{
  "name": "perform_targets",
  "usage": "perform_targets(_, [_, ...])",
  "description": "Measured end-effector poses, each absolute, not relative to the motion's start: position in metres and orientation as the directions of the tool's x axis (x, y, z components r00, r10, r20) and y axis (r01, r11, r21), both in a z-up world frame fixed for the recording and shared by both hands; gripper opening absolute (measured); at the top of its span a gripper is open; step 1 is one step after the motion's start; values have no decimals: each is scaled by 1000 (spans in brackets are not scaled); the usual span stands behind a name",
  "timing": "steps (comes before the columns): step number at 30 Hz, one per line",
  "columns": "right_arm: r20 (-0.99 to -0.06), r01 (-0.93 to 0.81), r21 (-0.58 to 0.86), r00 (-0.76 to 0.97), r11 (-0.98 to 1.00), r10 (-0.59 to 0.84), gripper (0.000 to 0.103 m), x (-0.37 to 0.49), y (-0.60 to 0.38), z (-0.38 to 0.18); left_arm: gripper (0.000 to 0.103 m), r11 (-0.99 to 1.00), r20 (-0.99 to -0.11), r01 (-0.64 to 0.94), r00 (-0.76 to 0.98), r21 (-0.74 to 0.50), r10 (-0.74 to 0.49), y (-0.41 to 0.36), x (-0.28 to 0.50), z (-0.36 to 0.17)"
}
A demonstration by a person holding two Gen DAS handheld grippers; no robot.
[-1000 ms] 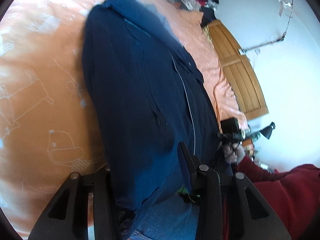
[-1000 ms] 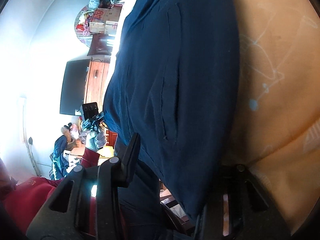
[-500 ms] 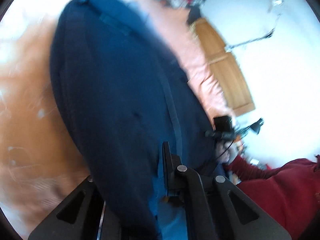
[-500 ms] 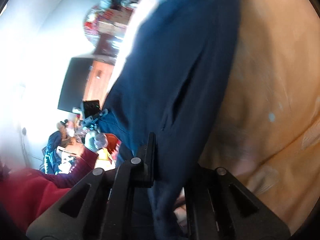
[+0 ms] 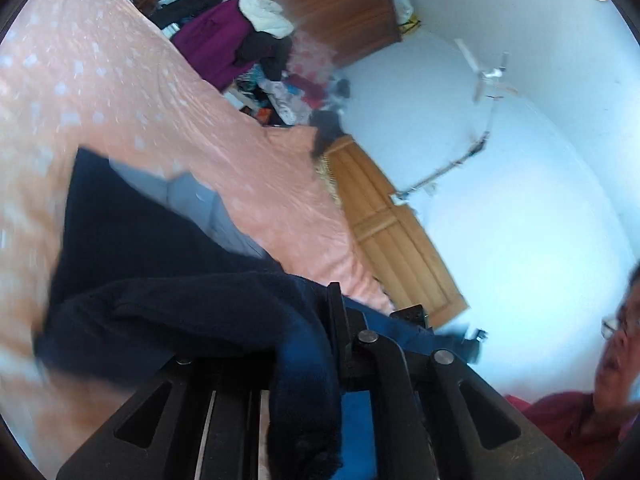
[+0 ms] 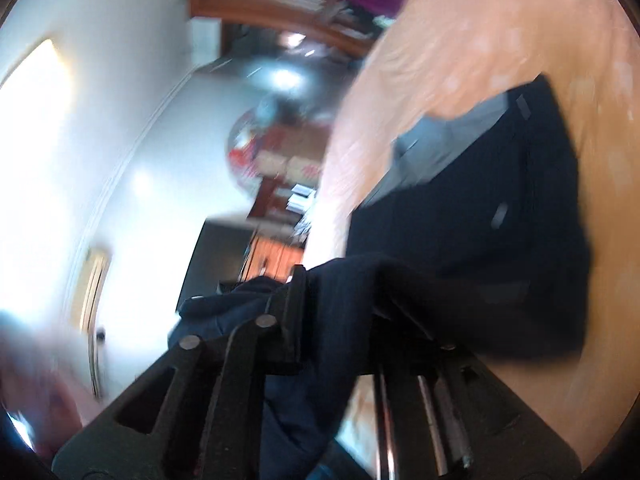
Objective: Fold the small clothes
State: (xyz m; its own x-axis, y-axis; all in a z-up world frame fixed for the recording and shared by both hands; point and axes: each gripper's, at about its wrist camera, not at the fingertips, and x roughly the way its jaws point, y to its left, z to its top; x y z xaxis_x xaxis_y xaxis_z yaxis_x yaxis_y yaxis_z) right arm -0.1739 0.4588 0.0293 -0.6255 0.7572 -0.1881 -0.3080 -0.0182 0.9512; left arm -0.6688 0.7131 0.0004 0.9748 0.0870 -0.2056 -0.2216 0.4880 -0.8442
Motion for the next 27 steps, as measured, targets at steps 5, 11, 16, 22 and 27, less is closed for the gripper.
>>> perform_targets(5, [-371,-217,929,-539,301,756,79,-109,531,-63,68,321,-518,-545,838,-775,173,830,-627,-70])
perform_targets(11, [-486,-390,868,-537,308,689,75,-120,547,-74,68,251,-616,-647,763,-720,198,855,-620,-121])
perform_targets(16, [-593,-595,765,-502,246,630,76,-143,571,-57,69,346,-627,-669,741,-658,240,833,-618,-110])
perform_targets(22, [-597,-606,750,-448,264,666,74,-140,573,-79,70,447,-665,-683,712,-578,228,794,-609,-97])
perform_targets(27, [-615,-627,727,-410,281,674,74,-145,550,-79,67,360,-695,-723,682,-590,229,790,-627,-126])
